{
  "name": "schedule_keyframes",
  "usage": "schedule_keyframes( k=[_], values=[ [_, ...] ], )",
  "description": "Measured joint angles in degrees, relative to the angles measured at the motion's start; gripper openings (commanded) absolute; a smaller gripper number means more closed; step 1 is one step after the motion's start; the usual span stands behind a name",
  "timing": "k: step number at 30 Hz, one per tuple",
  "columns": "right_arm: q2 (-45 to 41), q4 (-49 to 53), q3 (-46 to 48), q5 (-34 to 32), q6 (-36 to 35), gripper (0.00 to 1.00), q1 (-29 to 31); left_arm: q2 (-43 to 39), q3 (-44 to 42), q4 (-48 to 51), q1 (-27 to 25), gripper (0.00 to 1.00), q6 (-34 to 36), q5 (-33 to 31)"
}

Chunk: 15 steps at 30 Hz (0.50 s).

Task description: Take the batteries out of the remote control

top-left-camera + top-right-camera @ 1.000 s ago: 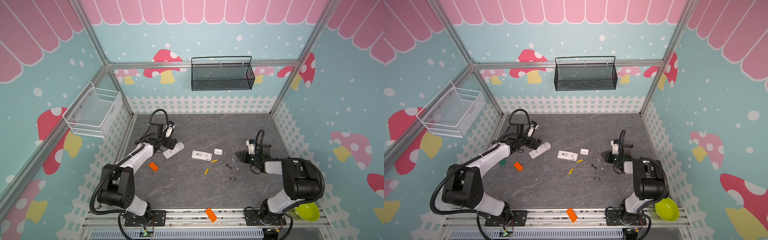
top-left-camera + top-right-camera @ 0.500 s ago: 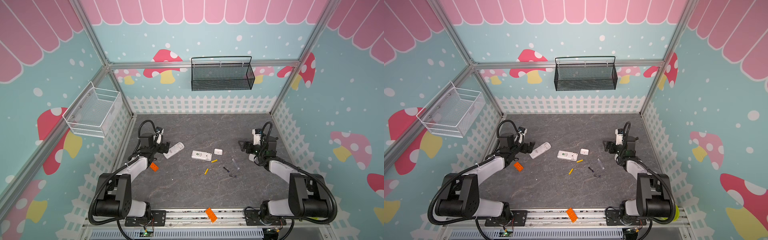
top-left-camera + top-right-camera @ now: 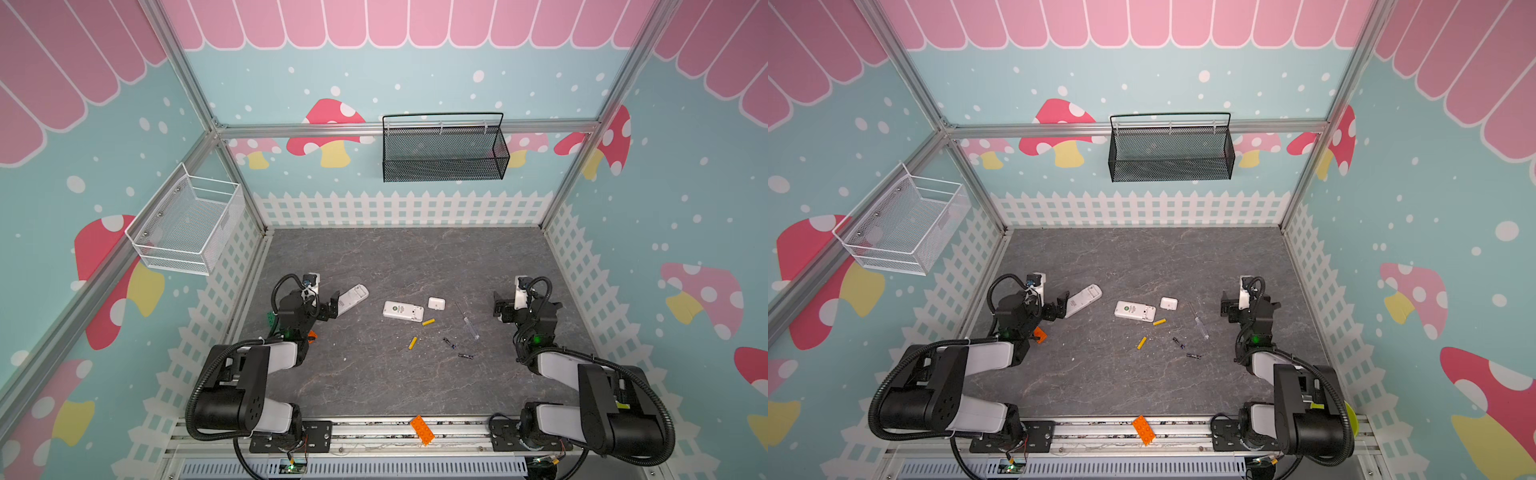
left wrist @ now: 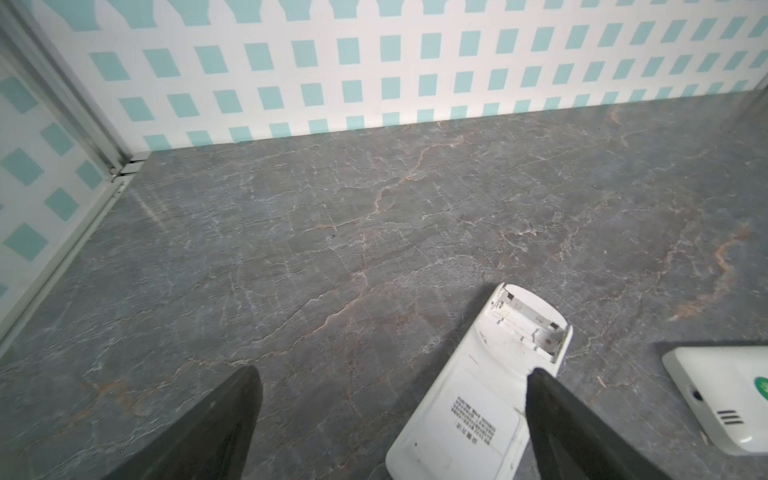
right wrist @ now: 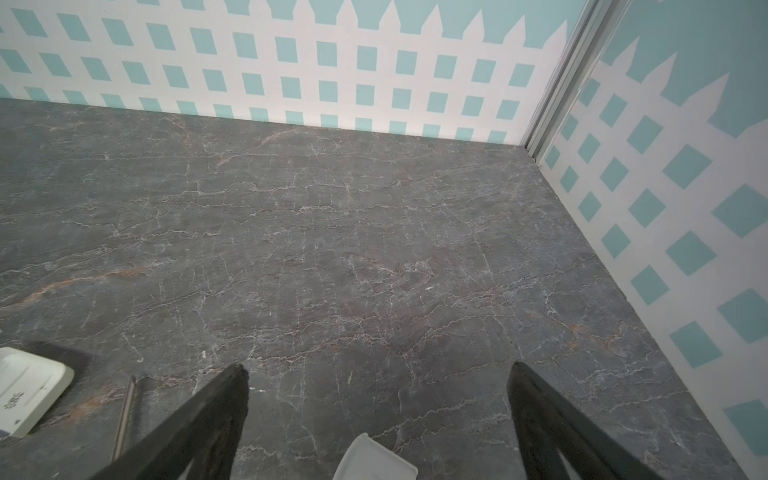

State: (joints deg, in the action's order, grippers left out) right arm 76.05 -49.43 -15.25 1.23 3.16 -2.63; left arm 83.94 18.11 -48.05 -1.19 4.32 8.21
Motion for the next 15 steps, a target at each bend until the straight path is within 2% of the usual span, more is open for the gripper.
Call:
schedule_keyframes(
  k=[2, 6, 11, 15],
  values=[
    [1.7, -2.9, 0.2, -0.3, -0.4, 0.98, 0.0, 3.0, -1.2, -5.3, 0.0, 0.99, -0.7, -1.0],
    [4.3, -9.5, 0.4, -0.4, -0.6, 0.98, 0.0, 3.6, -1.0, -7.0, 0.0, 0.99, -2.1, -3.9],
    [10.1, -16.4, 1.6, 0.4, -1.1, 0.98, 0.0, 3.8, 3.4, -4.9, -1.1, 1.0, -4.9, -15.0],
    [10.7, -18.9, 2.8, 0.9, -1.5, 0.98, 0.0, 3.9, 3.7, -4.5, -2.1, 1.0, -5.7, -19.9]
  ],
)
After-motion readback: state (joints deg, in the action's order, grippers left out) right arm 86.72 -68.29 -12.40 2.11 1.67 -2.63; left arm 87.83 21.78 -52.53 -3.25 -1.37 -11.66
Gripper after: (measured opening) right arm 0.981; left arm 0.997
